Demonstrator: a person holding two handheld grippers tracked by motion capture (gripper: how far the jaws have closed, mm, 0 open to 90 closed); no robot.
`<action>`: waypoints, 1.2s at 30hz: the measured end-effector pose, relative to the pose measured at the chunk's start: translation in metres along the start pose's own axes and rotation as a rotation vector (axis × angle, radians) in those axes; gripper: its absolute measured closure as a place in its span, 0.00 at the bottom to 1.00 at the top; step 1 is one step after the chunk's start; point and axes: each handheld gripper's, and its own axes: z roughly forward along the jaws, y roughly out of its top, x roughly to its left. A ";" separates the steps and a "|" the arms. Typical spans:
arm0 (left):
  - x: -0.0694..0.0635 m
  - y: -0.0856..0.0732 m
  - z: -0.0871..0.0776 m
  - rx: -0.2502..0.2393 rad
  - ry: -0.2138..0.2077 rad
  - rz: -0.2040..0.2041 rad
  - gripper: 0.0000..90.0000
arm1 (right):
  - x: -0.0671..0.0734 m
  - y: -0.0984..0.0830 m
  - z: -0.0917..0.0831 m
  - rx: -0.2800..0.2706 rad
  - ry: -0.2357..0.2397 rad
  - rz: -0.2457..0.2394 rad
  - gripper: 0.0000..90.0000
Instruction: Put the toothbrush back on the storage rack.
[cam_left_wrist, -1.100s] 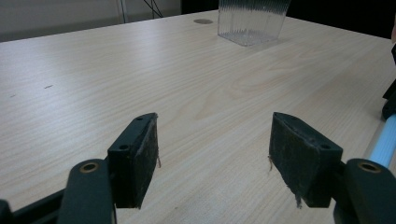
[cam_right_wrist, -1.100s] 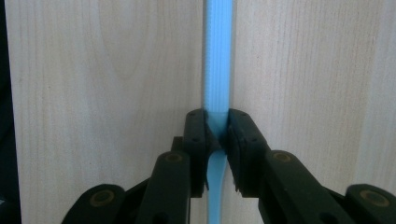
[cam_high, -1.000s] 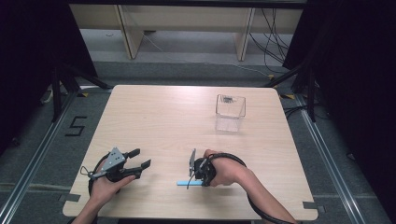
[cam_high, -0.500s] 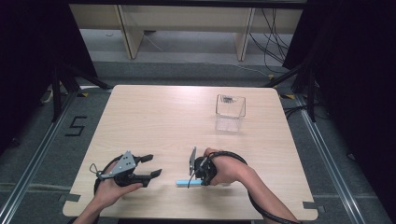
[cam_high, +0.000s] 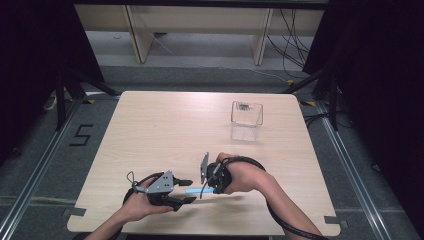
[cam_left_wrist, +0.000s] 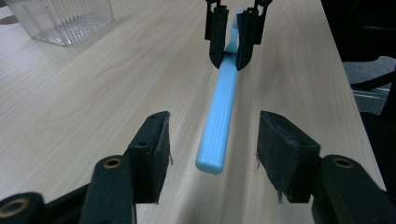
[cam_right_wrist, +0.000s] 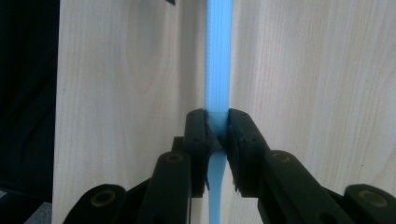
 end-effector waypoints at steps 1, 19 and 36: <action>0.000 0.000 0.001 0.002 -0.005 -0.001 0.50 | 0.000 0.000 0.000 0.000 0.000 0.000 0.88; 0.000 0.003 0.010 0.031 -0.047 0.025 0.74 | 0.001 0.011 -0.004 -0.003 0.008 -0.059 0.88; 0.002 0.003 0.011 0.036 -0.078 0.040 0.86 | 0.002 0.015 -0.005 0.005 -0.008 -0.080 0.86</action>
